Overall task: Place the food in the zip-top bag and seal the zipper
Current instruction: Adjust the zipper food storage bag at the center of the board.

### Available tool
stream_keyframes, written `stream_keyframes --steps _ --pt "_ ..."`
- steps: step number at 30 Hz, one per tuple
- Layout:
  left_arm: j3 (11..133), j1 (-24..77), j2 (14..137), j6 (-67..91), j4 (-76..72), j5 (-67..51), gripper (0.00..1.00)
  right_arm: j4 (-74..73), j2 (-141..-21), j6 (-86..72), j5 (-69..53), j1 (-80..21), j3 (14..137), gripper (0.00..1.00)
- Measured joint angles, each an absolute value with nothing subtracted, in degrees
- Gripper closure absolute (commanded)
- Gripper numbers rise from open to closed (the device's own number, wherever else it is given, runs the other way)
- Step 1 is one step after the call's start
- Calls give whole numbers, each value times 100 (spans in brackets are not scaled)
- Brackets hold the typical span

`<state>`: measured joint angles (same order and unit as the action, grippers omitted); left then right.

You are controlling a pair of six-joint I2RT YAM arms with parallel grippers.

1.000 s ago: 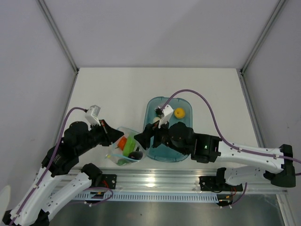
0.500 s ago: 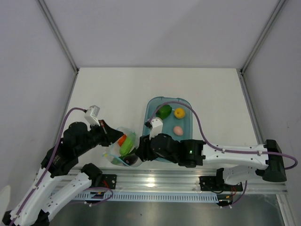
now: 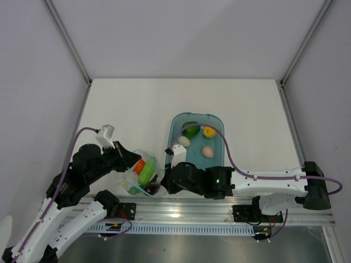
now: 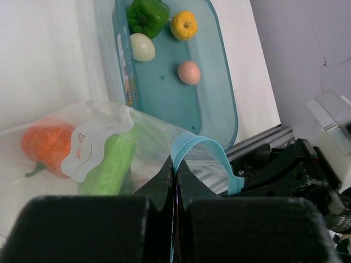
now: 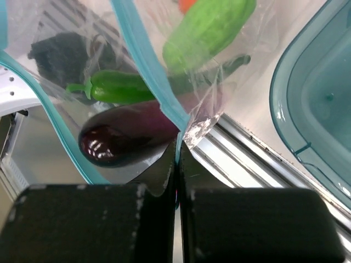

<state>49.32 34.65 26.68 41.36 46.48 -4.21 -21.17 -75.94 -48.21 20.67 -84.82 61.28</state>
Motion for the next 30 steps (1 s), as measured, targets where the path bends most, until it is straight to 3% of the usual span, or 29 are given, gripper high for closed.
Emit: stream_keyframes --steps 4,11,15,24,30 --pt "4932 3465 2609 4045 4762 -287 99 -2211 -7749 -4484 1745 -8079 6622 100" --pt "5085 3465 2598 3997 5019 -322 99 -2058 -8659 -4080 130 -6104 8449 100" --pt "5256 3465 2292 4007 5065 -292 99 -2106 -8978 -3861 -172 -6191 9266 100" --pt "4834 3465 2661 4005 5183 -167 99 -1824 -9596 -3927 -845 -5951 8809 100" --pt "5264 3465 2405 4005 5264 -167 99 -2231 -9789 -3743 -681 -6283 9133 100"
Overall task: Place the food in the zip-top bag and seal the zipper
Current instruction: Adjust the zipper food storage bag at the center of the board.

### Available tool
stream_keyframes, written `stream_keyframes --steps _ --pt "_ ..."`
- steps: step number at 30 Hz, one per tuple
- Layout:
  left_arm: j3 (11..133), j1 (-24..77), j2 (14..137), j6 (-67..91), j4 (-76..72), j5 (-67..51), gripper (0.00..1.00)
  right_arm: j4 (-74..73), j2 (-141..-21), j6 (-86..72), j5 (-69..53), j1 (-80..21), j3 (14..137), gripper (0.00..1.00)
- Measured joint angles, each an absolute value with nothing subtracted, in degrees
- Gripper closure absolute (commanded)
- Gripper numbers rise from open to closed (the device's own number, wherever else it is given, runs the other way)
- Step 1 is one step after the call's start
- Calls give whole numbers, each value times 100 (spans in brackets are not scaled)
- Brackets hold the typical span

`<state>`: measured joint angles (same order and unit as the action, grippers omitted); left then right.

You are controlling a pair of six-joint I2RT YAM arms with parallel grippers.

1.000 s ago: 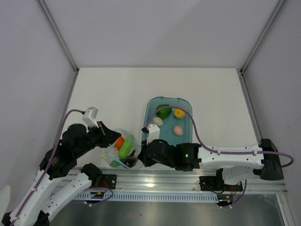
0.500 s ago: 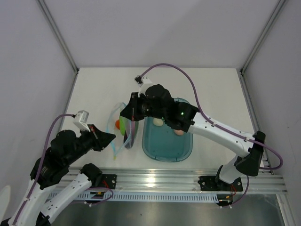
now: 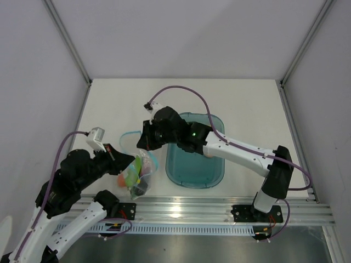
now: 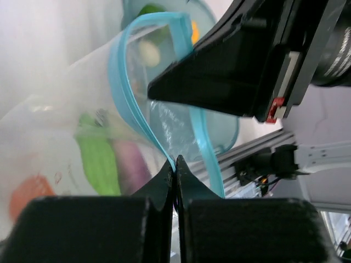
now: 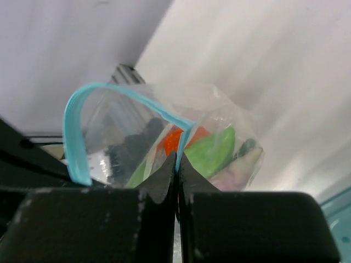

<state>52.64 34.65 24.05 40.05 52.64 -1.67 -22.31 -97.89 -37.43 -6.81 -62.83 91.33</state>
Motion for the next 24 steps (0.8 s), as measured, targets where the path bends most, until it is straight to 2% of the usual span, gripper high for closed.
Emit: stream_keyframes --steps 2,8,9,12,14,20,24 --pt "5339 3465 2305 4005 5116 -158 99 -2097 -9699 -3723 -672 -6366 9198 100" --pt "4523 3465 2510 4040 4764 -401 99 -1822 -9467 -3813 -781 -6088 8755 84" --pt "4375 3465 2554 4051 4770 -432 99 -1839 -9494 -3822 -775 -6023 8687 69" --pt "4261 3465 2596 4051 4788 -462 100 -1911 -9585 -3785 -779 -5940 8624 41" --pt "4303 3465 2576 4049 4777 -451 100 -1942 -9601 -3708 -781 -5937 8626 33" --pt "4504 3465 2585 4027 4770 -309 99 -2145 -9441 -3439 -327 -5951 8617 29" --pt "4558 3465 2628 3990 4770 -207 99 -2274 -8663 -3312 287 -5948 8213 27"
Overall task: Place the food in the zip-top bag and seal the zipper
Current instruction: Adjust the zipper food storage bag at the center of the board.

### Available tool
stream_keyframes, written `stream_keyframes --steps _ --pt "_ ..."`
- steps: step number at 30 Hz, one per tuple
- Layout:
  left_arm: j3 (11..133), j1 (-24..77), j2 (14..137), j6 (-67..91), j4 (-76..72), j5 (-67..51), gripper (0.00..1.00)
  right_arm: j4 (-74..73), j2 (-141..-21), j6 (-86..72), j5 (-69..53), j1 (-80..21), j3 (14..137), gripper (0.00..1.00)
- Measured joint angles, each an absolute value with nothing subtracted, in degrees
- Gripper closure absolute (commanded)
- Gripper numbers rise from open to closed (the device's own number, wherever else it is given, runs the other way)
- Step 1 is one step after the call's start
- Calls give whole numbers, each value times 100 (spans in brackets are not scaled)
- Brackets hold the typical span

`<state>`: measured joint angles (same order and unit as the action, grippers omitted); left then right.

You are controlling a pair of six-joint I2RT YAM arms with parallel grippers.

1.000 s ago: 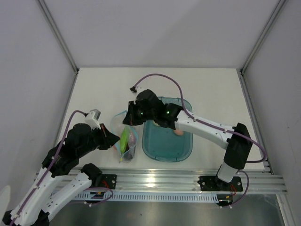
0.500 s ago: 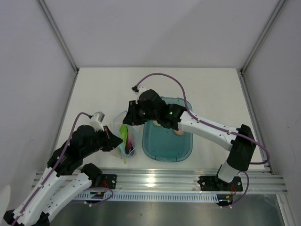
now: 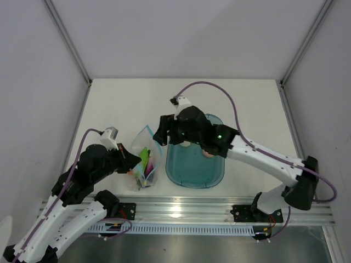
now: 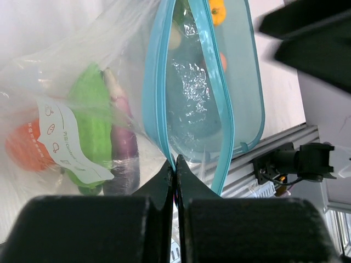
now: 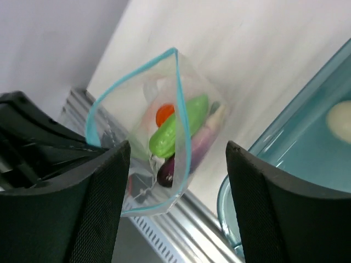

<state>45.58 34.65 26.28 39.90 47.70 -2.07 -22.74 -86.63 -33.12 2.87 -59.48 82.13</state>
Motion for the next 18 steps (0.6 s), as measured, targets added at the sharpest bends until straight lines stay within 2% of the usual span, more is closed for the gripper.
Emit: stream_keyframes --steps 5,8,9,13,18 --pt "4591 3465 2821 3940 4720 -137 99 -2143 -7260 -3159 958 -5749 7548 19" --pt "4600 3465 2891 3909 4678 -119 99 -2102 -6847 -3107 1212 -5288 7397 9" --pt "4600 3465 2895 3898 4672 -119 99 -2060 -6820 -3100 1321 -5118 7334 9" --pt "4602 3465 2886 3894 4639 -121 99 -2045 -7170 -3120 1540 -4528 7065 7" --pt "4683 3465 2858 3848 4646 -121 100 -1981 -8241 -3363 1658 -4077 7011 5"
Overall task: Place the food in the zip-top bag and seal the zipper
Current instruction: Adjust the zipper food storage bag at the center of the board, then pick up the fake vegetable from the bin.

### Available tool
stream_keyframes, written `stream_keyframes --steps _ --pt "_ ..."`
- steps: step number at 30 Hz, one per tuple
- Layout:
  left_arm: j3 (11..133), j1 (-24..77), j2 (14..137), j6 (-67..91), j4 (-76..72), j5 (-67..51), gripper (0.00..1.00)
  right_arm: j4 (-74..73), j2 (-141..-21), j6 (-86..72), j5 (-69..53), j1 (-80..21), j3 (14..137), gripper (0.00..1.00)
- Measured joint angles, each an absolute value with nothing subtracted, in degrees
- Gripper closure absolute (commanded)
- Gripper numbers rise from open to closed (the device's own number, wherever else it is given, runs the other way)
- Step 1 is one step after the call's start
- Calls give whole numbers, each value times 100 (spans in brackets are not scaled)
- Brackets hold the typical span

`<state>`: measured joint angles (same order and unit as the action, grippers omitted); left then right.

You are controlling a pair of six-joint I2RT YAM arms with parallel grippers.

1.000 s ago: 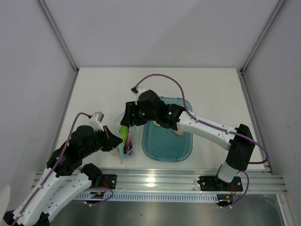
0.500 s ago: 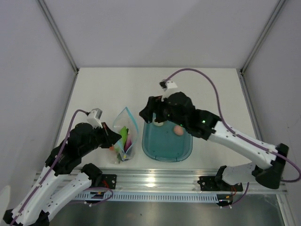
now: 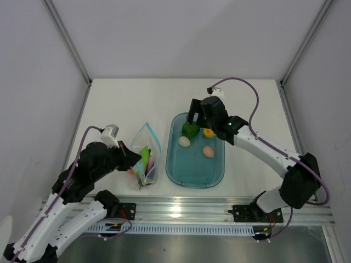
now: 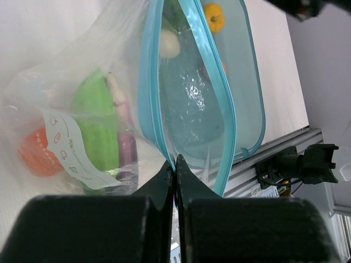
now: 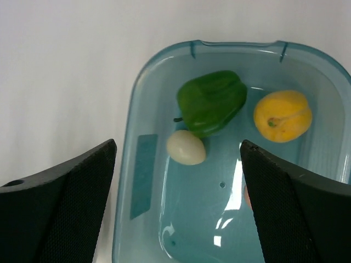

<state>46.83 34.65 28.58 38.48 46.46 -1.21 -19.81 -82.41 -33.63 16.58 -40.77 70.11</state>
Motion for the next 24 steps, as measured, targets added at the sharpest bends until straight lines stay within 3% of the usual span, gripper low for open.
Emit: stream_keyframes --steps 11,24 --pt "4825 3465 2939 3750 4617 -113 99 -2067 -10296 -4340 1855 -3903 7848 3" --pt "4794 3465 3081 3747 4418 -169 99 -2093 -10954 -4637 1896 -3844 7854 3"
